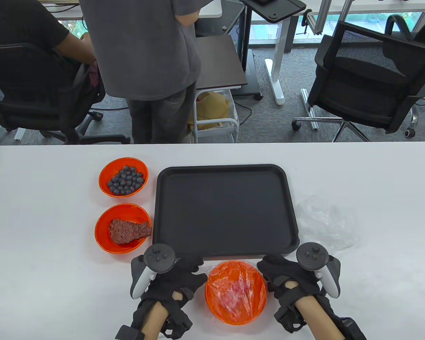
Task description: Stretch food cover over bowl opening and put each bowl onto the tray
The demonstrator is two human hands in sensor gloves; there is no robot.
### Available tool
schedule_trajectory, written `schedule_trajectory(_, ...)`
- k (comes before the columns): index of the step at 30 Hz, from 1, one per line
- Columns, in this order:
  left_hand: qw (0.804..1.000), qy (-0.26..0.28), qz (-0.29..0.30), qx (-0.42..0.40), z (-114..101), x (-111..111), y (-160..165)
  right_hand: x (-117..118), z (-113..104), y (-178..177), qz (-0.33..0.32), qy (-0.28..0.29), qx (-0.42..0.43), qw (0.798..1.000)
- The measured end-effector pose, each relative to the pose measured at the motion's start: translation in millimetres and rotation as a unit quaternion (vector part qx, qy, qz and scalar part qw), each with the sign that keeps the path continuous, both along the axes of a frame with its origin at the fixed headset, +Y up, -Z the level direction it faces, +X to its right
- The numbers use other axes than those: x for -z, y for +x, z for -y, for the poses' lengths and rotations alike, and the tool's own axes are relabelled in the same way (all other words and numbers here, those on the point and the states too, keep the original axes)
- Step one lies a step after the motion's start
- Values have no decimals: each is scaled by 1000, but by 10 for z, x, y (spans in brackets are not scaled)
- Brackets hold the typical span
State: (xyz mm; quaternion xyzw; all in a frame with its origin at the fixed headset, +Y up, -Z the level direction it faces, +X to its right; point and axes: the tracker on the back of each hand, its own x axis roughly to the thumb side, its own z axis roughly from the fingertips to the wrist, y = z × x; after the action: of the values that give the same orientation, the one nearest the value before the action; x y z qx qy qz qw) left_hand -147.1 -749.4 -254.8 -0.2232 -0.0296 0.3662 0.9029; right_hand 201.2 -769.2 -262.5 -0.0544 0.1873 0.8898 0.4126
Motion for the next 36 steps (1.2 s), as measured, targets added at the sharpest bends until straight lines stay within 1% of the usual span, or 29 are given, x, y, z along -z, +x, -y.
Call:
schedule_trajectory(4, 994, 81, 3, 72, -179, -76, 54, -28, -62, -33, -6, 21, -23, 999)
schedule_trajectory(7, 983, 139, -6, 120, -305, -127, 72, -57, -100, -73, -16, 29, -33, 999)
schedule_trajectory(8, 980, 150, -11, 128, -328, -137, 72, -64, -106, -84, -18, 30, -33, 999)
schedule_trajectory(10, 969, 190, -24, 158, -393, -153, 39, -80, -121, -113, -25, 32, -36, 999)
schedule_trajectory(14, 951, 218, -42, 216, -434, -154, -40, -102, -138, -169, -36, 35, -41, 998)
schedule_trajectory(17, 940, 214, -48, 261, -387, -110, -101, -124, -152, -223, -44, 41, -49, 997)
schedule_trajectory(20, 938, 186, -54, 287, -314, -61, -148, -156, -154, -297, -54, 52, -64, 995)
schedule_trajectory(23, 945, 158, -60, 281, -255, -24, -186, -181, -165, -369, -61, 63, -84, 993)
schedule_trajectory(25, 945, 153, -64, 283, -234, -13, -194, -185, -174, -388, -57, 75, -93, 991)
schedule_trajectory(32, 942, 137, -61, 301, -150, 27, -200, -172, -155, -417, -51, 82, -98, 990)
schedule_trajectory(36, 942, 132, -60, 302, -137, 47, -191, -159, -187, -449, -60, 96, -113, 987)
